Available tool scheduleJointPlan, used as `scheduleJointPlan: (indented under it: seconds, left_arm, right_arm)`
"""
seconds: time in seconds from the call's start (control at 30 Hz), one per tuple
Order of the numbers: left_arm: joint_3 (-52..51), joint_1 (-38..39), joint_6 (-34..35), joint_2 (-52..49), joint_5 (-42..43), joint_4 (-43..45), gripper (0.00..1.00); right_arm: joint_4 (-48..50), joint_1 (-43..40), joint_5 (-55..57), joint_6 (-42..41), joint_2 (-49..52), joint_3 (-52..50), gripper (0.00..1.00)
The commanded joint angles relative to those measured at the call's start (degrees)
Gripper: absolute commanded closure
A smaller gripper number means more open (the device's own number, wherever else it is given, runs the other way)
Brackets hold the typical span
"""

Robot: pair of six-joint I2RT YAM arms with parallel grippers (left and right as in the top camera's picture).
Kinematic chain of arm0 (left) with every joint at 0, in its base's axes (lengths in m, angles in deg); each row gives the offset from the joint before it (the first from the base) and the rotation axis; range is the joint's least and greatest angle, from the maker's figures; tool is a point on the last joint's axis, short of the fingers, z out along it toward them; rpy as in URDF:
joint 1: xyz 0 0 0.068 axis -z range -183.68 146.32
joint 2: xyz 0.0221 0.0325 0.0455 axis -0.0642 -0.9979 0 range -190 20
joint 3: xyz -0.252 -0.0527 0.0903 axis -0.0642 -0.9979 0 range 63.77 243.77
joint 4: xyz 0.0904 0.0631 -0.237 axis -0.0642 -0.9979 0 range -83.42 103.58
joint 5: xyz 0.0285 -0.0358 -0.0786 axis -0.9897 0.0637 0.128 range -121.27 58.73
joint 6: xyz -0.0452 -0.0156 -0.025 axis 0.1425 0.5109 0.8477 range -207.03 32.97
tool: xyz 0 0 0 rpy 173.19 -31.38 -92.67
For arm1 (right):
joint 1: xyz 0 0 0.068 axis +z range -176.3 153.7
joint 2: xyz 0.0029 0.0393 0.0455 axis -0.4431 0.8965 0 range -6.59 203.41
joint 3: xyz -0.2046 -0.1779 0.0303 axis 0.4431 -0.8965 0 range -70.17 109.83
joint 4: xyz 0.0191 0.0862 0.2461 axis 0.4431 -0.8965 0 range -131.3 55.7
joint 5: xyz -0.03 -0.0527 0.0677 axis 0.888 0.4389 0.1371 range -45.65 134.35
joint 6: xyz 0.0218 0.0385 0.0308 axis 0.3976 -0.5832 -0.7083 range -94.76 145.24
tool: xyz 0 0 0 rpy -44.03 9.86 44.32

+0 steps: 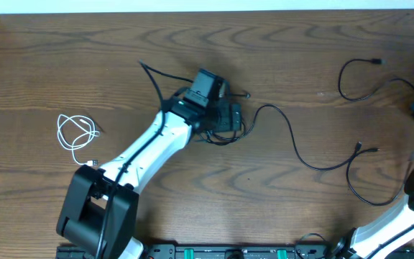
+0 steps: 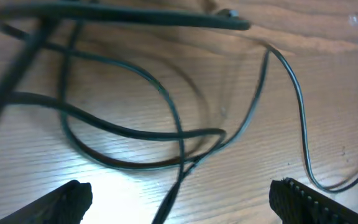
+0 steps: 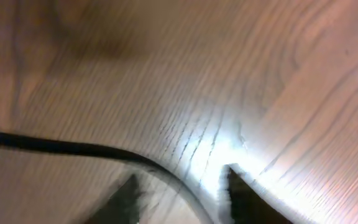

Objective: Untangle cables

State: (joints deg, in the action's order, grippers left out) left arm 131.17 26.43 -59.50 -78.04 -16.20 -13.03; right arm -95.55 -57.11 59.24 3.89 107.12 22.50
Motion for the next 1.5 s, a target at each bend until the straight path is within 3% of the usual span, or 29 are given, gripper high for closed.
scheduleJointPlan:
  seconds: [0.0, 0.17, 0.53, 0.57, 0.6, 0.67, 0.73, 0.87, 1.07, 1.37, 1.47]
  left_arm:
    - [1.05, 3.45, 0.87, -0.37, -8.22, 0.79, 0.04]
    - [1.07, 8.00, 0.85, -3.52, -13.20, 6.38, 0.04]
    - [1.07, 12.09, 0.92, -20.02, -13.16, 19.23, 0.04]
    - [1.07, 12.09, 1.36, -20.72, -13.18, 19.30, 0.09]
    - [1.07, 12.09, 1.53, -21.07, -13.16, 19.17, 0.25]
    - [1.07, 11.93, 1.51, -21.11, -13.18, 18.49, 0.69]
    - [1.07, 11.56, 1.49, -20.74, -13.20, 18.01, 0.92]
    - [1.09, 9.09, 1.46, -18.43, -14.80, 16.11, 0.92]
    - [1.09, 0.22, -0.59, -8.24, -28.39, 10.01, 0.92]
    - [1.20, -17.77, -2.69, 6.64, -25.59, 19.39, 0.92]
    - [2.69, -22.49, -9.25, 9.22, -25.62, 19.63, 0.93]
  right_arm:
    - [-0.04, -0.85, -3.41, -1.95, -2.36, 0.11, 0.01]
    - [-0.11, -1.09, -6.25, -1.79, -4.87, 0.11, 0.01]
    - [-0.72, -1.14, -9.31, -2.40, -15.43, 0.11, 0.01]
    - [-0.72, -1.14, -9.31, -2.40, -16.52, 0.11, 0.01]
    - [-0.72, -1.14, -9.31, -2.40, -17.53, 0.11, 0.01]
    - [-0.72, -1.11, -9.33, -2.40, -19.19, 0.11, 0.01]
    - [-0.76, -1.14, -9.84, -2.40, -20.57, 0.11, 0.01]
    - [-1.11, -1.11, -13.16, -2.01, -22.21, 0.11, 0.01]
    - [-1.66, -0.31, -17.49, -1.68, -22.38, 0.11, 0.01]
    - [-1.79, 4.35, -18.27, -0.22, -22.47, 0.11, 0.02]
    - [-1.79, 5.79, -18.29, -0.24, -22.47, 0.11, 0.03]
